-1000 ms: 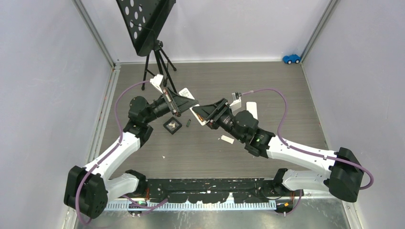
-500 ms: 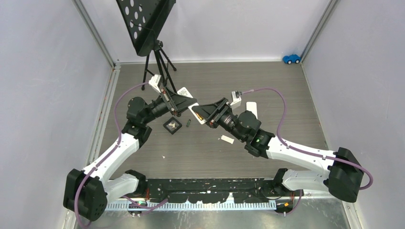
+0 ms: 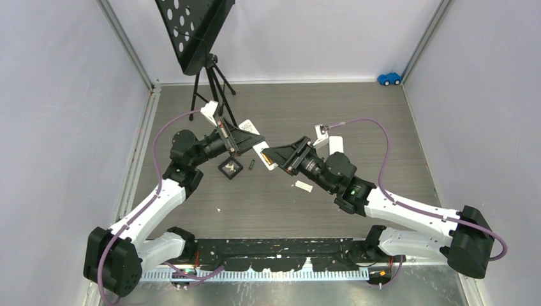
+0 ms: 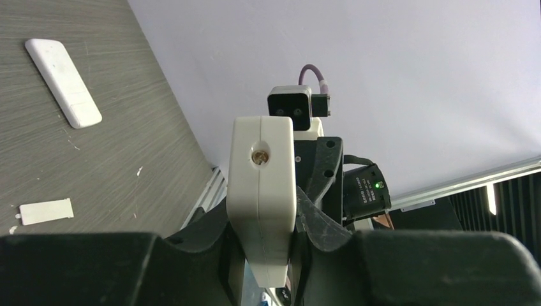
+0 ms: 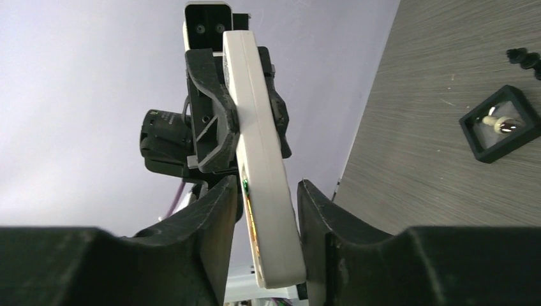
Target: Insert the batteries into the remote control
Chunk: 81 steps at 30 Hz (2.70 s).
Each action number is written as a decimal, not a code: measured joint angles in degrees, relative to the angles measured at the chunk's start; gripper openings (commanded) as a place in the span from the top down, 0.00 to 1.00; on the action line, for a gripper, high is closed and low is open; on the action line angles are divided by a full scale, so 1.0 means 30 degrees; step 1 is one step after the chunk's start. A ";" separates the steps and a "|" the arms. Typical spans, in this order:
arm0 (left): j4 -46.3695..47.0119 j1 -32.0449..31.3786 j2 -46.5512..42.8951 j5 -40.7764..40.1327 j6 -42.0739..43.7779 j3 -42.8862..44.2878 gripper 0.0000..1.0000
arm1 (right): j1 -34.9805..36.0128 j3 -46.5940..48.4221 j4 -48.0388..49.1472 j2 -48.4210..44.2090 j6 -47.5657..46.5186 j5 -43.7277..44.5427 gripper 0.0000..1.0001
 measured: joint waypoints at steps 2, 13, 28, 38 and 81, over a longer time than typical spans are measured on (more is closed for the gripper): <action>-0.0022 0.0000 -0.0007 0.0000 0.0015 0.0000 1.00 | 0.0000 -0.0109 -0.0270 -0.0153 -0.0335 -0.0029 0.68; -0.0474 0.0015 -0.0007 0.0066 -0.0882 0.0000 1.00 | -0.0044 -0.0029 -0.0743 -0.0415 -0.1603 -0.0146 0.48; -1.3391 0.1683 -0.3526 -0.4575 0.7963 0.0925 1.00 | -0.0401 0.4269 -1.1825 0.0743 -0.2732 0.3242 0.38; -2.1362 0.1712 -0.6885 -1.0877 1.1897 0.1705 1.00 | -0.0481 1.5016 -1.9081 1.3988 -0.3592 0.4146 0.50; -2.3795 0.1450 -0.9165 -1.4710 1.3573 0.1756 1.00 | -0.0466 2.6185 -2.7496 2.5216 -0.1355 0.5224 1.00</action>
